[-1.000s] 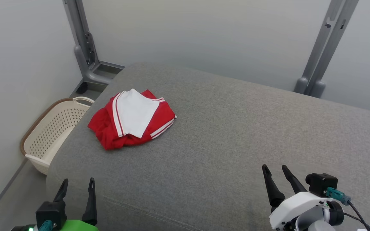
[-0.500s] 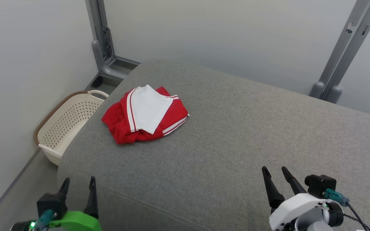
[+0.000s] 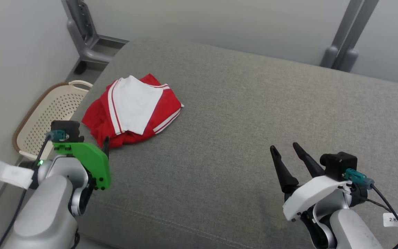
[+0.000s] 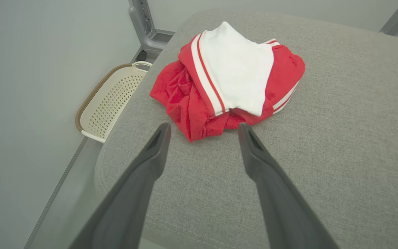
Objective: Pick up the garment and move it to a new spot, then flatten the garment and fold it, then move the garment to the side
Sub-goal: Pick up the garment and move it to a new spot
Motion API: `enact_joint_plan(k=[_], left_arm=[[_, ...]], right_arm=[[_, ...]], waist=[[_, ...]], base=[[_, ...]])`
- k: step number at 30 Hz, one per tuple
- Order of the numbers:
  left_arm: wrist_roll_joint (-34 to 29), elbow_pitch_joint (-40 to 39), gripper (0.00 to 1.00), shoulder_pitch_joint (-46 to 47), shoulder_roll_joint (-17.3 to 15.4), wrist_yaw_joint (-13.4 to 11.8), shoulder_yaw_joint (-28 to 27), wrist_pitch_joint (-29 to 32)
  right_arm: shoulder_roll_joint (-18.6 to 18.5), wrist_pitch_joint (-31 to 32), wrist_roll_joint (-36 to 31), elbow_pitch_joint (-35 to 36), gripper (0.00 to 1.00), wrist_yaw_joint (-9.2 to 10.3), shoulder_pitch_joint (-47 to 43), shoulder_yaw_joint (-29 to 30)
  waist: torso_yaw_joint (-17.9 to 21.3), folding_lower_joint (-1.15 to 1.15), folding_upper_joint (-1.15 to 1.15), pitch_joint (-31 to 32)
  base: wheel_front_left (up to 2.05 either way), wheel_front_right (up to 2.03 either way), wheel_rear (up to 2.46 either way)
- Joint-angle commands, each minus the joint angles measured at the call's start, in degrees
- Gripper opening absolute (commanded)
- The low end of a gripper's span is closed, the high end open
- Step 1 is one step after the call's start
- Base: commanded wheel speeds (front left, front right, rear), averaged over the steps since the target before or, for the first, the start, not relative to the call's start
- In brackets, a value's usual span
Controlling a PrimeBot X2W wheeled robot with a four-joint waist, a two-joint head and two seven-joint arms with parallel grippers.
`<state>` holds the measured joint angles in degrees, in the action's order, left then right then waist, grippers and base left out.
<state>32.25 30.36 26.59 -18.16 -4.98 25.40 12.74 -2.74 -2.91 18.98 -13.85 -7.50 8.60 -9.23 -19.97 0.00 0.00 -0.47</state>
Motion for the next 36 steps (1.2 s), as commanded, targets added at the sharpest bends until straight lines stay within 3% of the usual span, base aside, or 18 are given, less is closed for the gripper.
enact_joint_plan(k=[1, 9, 24, 25, 26, 27, 36], left_arm=[[-0.41, 2.75, 1.0, 3.89, 0.12, 1.1, 0.57, 1.35], [-1.48, 12.16, 1.0, 12.38, -0.25, 3.43, 2.41, 5.98], [-3.16, 24.9, 1.0, 19.76, 0.52, 1.3, 3.72, 4.15], [-3.14, 25.6, 0.88, 19.98, 0.48, 1.16, 3.59, 3.79], [-2.89, 26.14, 0.24, 20.17, 0.68, 1.12, 3.43, 3.49], [-2.65, 26.45, 0.0, 20.49, 0.85, 0.92, 3.2, 2.77], [-2.09, 27.86, 0.0, 22.99, 2.44, 1.78, 3.12, -1.48]], right_arm=[[-0.26, 1.66, -1.47, 2.36, 1.0, 0.02, 0.7, 0.31], [-0.23, 6.78, -5.25, 10.32, 1.0, 0.02, -0.04, 2.03], [-0.22, 9.34, -6.85, 15.58, 1.0, 0.02, -0.97, 2.38], [-0.21, 9.33, -6.89, 15.62, 1.0, 0.02, -0.97, 2.31], [-0.21, 9.38, -6.88, 15.64, 1.0, 0.02, -0.95, 2.26], [-0.21, 9.34, -6.9, 15.62, 1.0, 0.02, -0.9, 2.28], [-0.23, 8.24, -5.77, 13.22, 1.0, 0.02, -0.81, 1.15]], waist=[[5.58, 0.0, 0.0, -6.25], [9.61, 0.0, 0.0, -11.11], [12.64, 0.0, 0.0, -15.71], [12.76, 0.0, 0.0, -15.77], [12.85, 0.0, 0.0, -15.79], [12.9, 0.0, 0.0, -15.76], [13.32, 0.0, 0.0, -12.6]], base=[[0.0, 0.0, 0.0], [0.0, 0.0, 0.0], [0.0, 0.0, 0.0], [0.0, 0.0, 0.0], [0.0, 0.0, 0.0], [0.0, 0.0, 0.0], [0.0, 0.0, 0.0]])
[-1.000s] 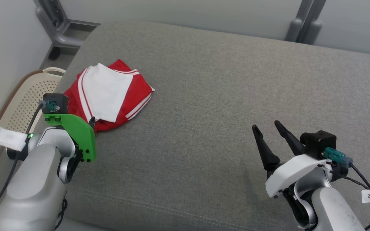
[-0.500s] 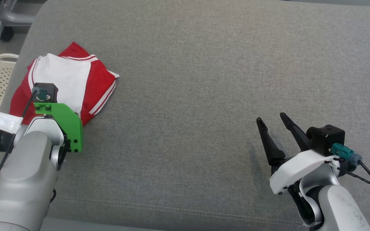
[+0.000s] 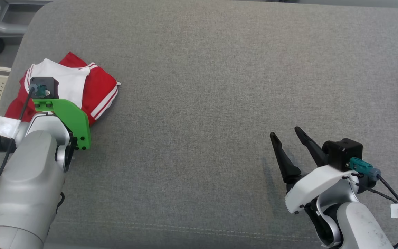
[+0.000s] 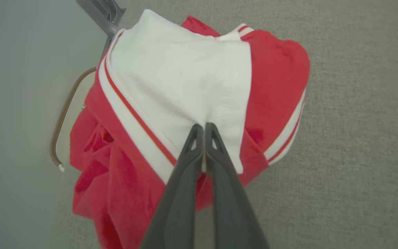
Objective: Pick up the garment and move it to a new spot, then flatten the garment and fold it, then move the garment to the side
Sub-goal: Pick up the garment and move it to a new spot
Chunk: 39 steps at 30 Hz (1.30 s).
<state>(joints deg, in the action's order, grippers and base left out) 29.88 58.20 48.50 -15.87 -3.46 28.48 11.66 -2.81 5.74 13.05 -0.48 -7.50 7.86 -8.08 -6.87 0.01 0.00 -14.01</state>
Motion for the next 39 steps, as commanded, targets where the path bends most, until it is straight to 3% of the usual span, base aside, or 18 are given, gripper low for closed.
enact_joint_plan(k=[1, 12, 28, 34, 39], left_arm=[[-0.03, -0.01, 0.0, 1.34, 0.19, 0.35, 0.22, -0.78], [-0.38, -3.93, 0.0, 5.85, 3.28, 2.41, 1.79, -4.81], [3.66, -13.95, 0.0, 13.85, 11.6, 6.5, 1.86, -11.35], [7.82, -16.24, 0.0, 13.51, 12.74, 6.0, 2.84, -11.25], [9.9, -13.71, 0.0, 9.22, 12.72, 4.99, 3.97, -11.38]], right_arm=[[-0.16, -0.49, 0.4, -0.51, 1.0, 0.02, -0.03, -0.22], [-0.15, -2.95, 2.6, -4.31, 1.0, 0.02, -0.96, -1.29], [-0.14, -5.87, 4.62, -7.94, 1.0, 0.02, -0.72, -2.38], [-0.12, -6.99, 5.17, -8.68, 1.0, 0.02, 0.24, -2.08], [-0.09, -7.99, 5.39, -9.12, 1.0, 0.02, 0.88, -1.55]], waist=[[0.38, -0.01, 0.0, 1.47], [4.2, -0.01, 0.0, 7.05], [17.75, -0.01, 0.0, 9.56], [21.0, -0.01, 0.0, 8.12], [21.51, -0.01, 0.0, 6.8]], base=[[0.0, 0.0, 0.0], [0.0, 0.0, 0.0], [0.0, 0.0, 0.0], [0.0, 0.0, 0.0], [0.0, 0.0, 0.0]])
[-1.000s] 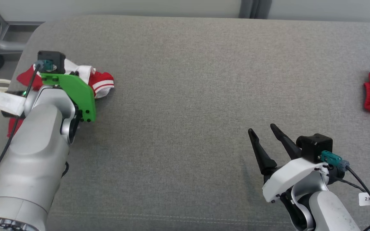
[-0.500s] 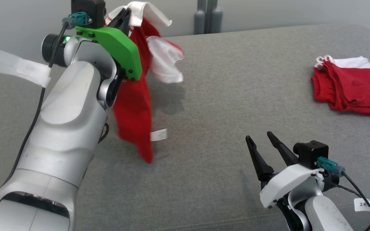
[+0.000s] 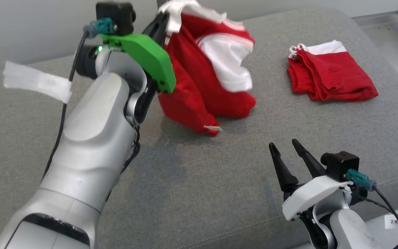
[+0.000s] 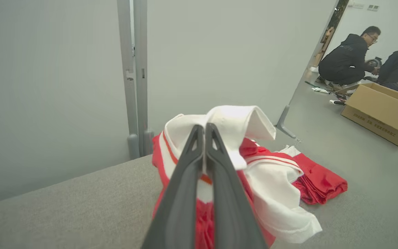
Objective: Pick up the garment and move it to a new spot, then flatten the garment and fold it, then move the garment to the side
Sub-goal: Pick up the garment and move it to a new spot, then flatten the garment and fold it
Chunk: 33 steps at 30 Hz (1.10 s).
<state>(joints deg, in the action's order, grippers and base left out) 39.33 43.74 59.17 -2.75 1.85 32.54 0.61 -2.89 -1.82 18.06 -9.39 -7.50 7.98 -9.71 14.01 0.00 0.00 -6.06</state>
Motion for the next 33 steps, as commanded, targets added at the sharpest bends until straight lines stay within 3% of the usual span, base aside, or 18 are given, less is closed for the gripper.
enact_joint_plan(k=[1, 12, 13, 14, 15, 26, 33], left_arm=[[0.97, 1.63, 0.0, -2.38, -0.39, -0.6, -0.28, -0.42], [4.54, 12.97, 0.0, -13.53, -4.82, -3.3, -4.09, -4.92], [4.88, 13.65, 0.33, -14.24, -5.02, -3.41, -4.4, -5.22], [4.85, 14.26, 0.95, -14.96, -5.24, -3.59, -4.39, -5.5], [4.93, 14.82, 1.0, -15.54, -5.4, -3.92, -4.5, -5.96], [5.13, 17.9, 1.0, -20.76, -7.79, -5.4, -4.77, -8.31], [3.41, 16.17, 1.0, -20.15, -8.64, -5.26, -2.85, -7.61]], right_arm=[[-0.01, -0.62, 0.38, -0.28, 1.0, 0.02, 0.84, 0.3], [-0.02, -1.6, 0.61, -1.74, 1.0, 0.02, 1.27, 1.13], [-0.04, -1.62, 0.59, -1.82, 1.0, 0.02, 1.19, 1.19], [-0.03, -1.61, 0.55, -1.94, 1.0, 0.02, 1.07, 1.2], [-0.03, -1.59, 0.46, -1.98, 1.0, 0.02, 0.94, 1.26], [-0.04, -1.06, 0.37, -2.83, 1.0, 0.02, -0.19, 1.26], [-0.04, -0.4, 0.45, -2.71, 1.0, 0.02, -1.01, 0.32]], waist=[[0.47, 0.0, 0.0, -1.46], [-2.93, 0.0, 0.0, -1.67], [-3.33, 0.0, 0.0, -1.5], [-3.76, 0.0, 0.0, -1.25], [-4.21, 0.0, 0.0, -1.05], [-6.85, 0.0, 0.0, 2.01], [-5.8, 0.0, 0.0, 3.95]], base=[[0.0, 0.0, 0.0], [0.0, 0.0, 0.0], [0.0, 0.0, 0.0], [0.0, 0.0, 0.0], [0.0, 0.0, 0.0], [0.0, 0.0, 0.0], [0.0, 0.0, 0.0]])
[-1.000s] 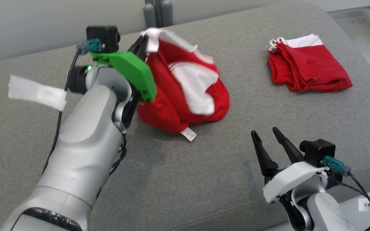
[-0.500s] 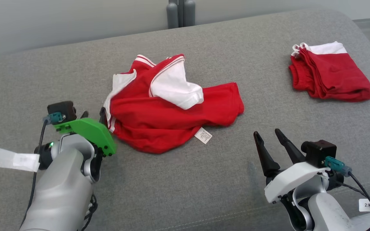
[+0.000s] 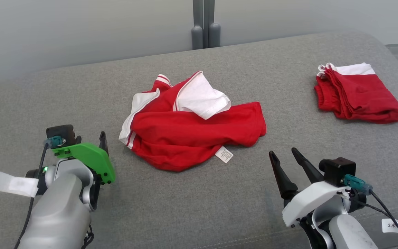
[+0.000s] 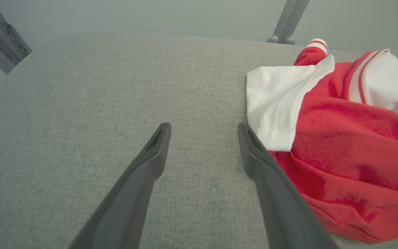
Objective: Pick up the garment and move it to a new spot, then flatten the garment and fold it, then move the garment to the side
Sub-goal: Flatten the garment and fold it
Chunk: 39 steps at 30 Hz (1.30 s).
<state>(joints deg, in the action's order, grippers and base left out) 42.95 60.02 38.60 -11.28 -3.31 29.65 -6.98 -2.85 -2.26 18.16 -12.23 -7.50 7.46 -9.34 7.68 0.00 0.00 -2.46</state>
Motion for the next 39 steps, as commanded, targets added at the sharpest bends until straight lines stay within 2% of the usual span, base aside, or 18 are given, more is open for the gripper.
enact_joint_plan(k=[1, 5, 14, 20, 27, 36, 38, 39], left_arm=[[-0.7, -0.51, 1.0, 1.1, -0.08, -0.11, 0.6, 0.4], [-3.11, -1.25, 1.0, 3.67, -0.51, 0.29, 3.49, 3.58], [-9.75, -0.28, 1.0, 12.46, -1.45, 2.38, 11.63, 16.04], [-11.82, 0.89, 1.0, 16.18, -2.46, 3.19, 14.58, 22.73], [-11.6, 2.01, 1.0, 18.45, -4.08, 2.34, 14.75, 25.58], [-11.48, 1.7, 1.0, 20.38, -4.96, 1.63, 14.89, 25.69], [-11.39, 1.66, 0.91, 20.5, -4.8, 1.5, 14.85, 25.44], [-11.14, 1.56, 0.82, 20.56, -4.68, 1.47, 14.66, 25.29]], right_arm=[[-0.11, 0.06, 0.35, 0.26, 1.0, 0.02, -0.61, -0.1], [-0.08, 0.44, 0.42, 0.63, 1.0, 0.02, -0.53, -0.62], [-0.07, 0.1, 0.7, 0.73, 1.0, 0.02, -0.04, -1.39], [-0.07, -0.48, 1.02, 0.54, 1.0, 0.02, 0.5, -1.59], [-0.07, -1.16, 1.05, 0.76, 1.0, 0.02, 1.17, -1.8], [-0.06, -2.2, 1.48, 0.51, 1.0, 0.02, 1.93, -1.59], [-0.05, -2.43, 1.56, 0.16, 1.0, 0.02, 2.24, -1.64], [-0.05, -2.42, 1.67, 0.02, 1.0, 0.02, 2.41, -1.75]], waist=[[0.89, 0.0, 0.0, 0.39], [2.93, 0.0, 0.0, 0.02], [8.51, 0.0, 0.0, -2.41], [11.56, 0.0, 0.0, -4.41], [13.91, 0.0, 0.0, -7.46], [14.25, 0.0, 0.0, -10.15], [14.01, 0.0, 0.0, -10.28], [13.88, 0.0, 0.0, -10.27]], base=[[0.0, 0.0, 0.0], [0.0, 0.0, 0.0], [0.0, 0.0, 0.0], [0.0, 0.0, 0.0], [0.0, 0.0, 0.0], [0.0, 0.0, 0.0], [0.0, 0.0, 0.0], [0.0, 0.0, 0.0]])
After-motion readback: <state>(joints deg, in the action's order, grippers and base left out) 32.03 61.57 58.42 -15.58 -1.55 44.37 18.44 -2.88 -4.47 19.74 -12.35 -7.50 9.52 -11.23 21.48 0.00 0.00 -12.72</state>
